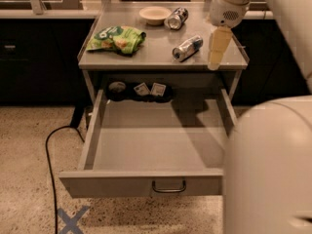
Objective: Place redbull can into top drawer
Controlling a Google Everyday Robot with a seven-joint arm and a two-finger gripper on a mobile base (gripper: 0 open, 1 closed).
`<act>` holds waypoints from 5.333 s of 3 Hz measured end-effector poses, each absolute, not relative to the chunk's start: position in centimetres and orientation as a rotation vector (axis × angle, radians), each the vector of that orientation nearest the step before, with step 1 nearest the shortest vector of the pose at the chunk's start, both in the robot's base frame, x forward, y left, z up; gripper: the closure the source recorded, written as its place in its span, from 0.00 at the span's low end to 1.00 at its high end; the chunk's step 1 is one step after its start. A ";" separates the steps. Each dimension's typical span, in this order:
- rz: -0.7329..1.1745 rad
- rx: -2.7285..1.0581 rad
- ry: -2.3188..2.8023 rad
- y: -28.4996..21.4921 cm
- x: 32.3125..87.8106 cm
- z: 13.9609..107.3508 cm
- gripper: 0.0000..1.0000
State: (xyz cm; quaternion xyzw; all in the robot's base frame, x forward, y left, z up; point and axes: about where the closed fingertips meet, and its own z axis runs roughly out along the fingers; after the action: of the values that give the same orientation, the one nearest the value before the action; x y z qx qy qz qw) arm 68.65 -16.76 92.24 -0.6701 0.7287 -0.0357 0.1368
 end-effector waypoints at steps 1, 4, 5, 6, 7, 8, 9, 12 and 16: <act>-0.140 -1.888 2.080 -16.9 70.6 93.3 0.00; -0.302 -1.771 2.003 -16.7 76.7 93.0 0.00; -0.369 -1.737 1.940 -15.7 80.5 92.5 0.00; -0.320 -1.777 1.887 -14.3 82.3 90.5 0.00; -0.247 -1.852 1.865 -12.9 82.5 88.1 0.00; -0.155 -1.910 1.875 -12.0 81.8 85.8 0.00; -0.096 -1.940 1.880 -11.3 81.3 84.3 0.00; -0.061 -1.949 1.891 -11.1 81.1 83.3 0.42; -0.100 -1.627 1.716 -9.1 79.2 97.8 1.00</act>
Offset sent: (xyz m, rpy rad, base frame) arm 0.0196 -0.0018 0.0085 0.0179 -0.0528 -0.0148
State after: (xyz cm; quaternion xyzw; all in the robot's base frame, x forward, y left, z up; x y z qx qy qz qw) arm 79.23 -9.07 97.78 -0.6363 0.6714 -0.0390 0.3778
